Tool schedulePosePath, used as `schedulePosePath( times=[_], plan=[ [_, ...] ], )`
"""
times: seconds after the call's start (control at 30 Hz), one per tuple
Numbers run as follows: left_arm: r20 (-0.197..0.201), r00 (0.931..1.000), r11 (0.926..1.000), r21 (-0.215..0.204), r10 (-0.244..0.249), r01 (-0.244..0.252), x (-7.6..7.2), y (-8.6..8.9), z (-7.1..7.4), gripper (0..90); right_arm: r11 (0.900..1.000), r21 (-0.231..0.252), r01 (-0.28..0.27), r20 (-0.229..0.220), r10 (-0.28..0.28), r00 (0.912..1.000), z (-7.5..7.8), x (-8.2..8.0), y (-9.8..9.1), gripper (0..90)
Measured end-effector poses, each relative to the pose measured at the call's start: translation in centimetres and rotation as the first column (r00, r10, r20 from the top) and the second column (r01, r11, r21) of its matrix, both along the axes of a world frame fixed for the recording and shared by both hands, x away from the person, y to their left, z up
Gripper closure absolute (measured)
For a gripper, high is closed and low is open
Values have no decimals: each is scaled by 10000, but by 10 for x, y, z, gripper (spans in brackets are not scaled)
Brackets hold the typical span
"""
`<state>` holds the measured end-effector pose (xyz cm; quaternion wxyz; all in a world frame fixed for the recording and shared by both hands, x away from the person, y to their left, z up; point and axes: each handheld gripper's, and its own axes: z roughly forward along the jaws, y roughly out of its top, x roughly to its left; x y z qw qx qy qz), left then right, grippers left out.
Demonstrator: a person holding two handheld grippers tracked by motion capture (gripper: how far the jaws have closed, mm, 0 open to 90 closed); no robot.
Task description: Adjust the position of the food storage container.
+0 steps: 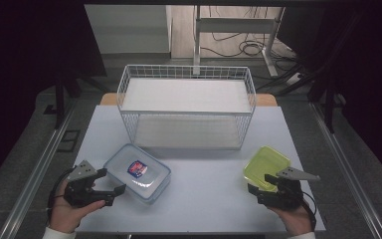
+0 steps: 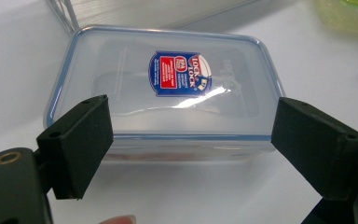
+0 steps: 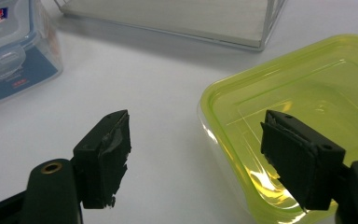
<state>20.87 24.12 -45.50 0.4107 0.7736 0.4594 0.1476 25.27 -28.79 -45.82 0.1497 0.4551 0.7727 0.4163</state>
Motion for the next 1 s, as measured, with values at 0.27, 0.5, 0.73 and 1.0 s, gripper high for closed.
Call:
schedulePosePath(
  times=[0.27,0.5,0.73,1.0],
  plan=[
    [6,10000,9997,-232,-50,50,-2,3,3,161,9999,-31,120,13,-120,9999,-1,-3,-4,238],
    [12,10000,9995,-328,39,-38,-6,10,5,198,10000,-50,66,5,-66,10000,-2,-2,-3,236],
    [-40,9998,9992,-340,193,-194,-8,20,4,212,9999,-127,86,-7,-86,10000,-2,-2,-1,234],
    [-30,9972,9965,-380,750,-750,-9,35,6,226,9998,-152,148,-9,-148,9999,-3,-2,-2,234]
  ],
)
